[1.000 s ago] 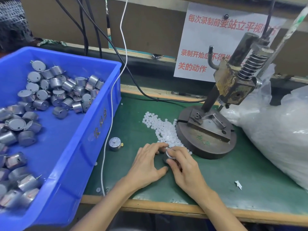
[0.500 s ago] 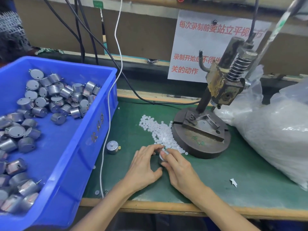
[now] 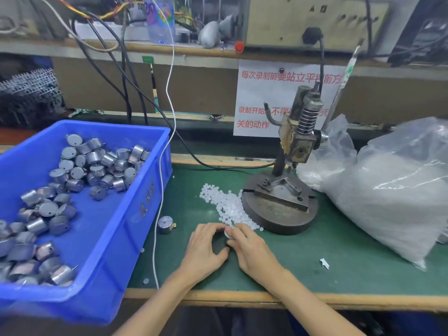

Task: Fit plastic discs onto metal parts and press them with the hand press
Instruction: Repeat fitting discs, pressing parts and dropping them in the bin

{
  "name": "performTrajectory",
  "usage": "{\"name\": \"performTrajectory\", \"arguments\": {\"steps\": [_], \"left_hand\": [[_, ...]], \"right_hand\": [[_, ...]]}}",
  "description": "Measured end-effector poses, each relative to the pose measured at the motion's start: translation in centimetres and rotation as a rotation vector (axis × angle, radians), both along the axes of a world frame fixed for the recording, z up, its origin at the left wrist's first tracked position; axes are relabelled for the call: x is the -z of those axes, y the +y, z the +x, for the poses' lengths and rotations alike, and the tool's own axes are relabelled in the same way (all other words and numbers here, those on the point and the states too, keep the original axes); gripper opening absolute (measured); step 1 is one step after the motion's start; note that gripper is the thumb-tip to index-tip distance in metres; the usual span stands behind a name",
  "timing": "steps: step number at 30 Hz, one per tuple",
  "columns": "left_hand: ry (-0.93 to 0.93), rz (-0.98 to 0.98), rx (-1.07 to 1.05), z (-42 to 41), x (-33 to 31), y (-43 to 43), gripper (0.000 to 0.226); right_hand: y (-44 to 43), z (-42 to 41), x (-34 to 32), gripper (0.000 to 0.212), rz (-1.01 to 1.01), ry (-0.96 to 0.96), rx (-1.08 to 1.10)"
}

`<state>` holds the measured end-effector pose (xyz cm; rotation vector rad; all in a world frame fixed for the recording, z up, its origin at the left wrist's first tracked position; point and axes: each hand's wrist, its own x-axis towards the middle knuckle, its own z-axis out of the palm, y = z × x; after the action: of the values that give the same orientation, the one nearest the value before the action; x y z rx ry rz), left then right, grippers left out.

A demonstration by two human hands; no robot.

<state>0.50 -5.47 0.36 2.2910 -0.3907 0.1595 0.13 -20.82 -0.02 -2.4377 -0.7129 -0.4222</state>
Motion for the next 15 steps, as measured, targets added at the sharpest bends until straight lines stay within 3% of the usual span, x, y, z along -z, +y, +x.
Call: {"name": "performTrajectory", "arguments": {"steps": [3,5,8,11,13,15], "left_hand": [[0.021,-0.012,-0.014,0.0,-0.2,-0.3,0.039],[0.042,-0.076,-0.034,0.1,-0.6,-1.0,0.036],[0.035,-0.233,-0.056,1.0,-2.3,-3.4,0.031],[-0.031,-0.271,-0.006,2.9,-4.9,-7.2,0.026],[-0.068,-0.220,0.023,4.4,-6.3,-9.8,0.024],[-0.079,-0.143,0.025,6.0,-6.9,-12.0,0.025]], "right_hand": [[-0.3,0.2,0.4,0.019,0.086,0.086,0.030],[-0.4,0.4,0.1,0.011,0.283,0.226,0.106],[-0.8,0.9,-1.0,0.007,0.888,0.447,0.296],[-2.1,1.9,-3.2,0.014,1.539,0.604,0.342],[-3.5,2.8,-4.9,0.017,1.665,0.651,0.367],[-4.8,3.7,-6.2,0.016,1.666,0.659,0.401]]}}
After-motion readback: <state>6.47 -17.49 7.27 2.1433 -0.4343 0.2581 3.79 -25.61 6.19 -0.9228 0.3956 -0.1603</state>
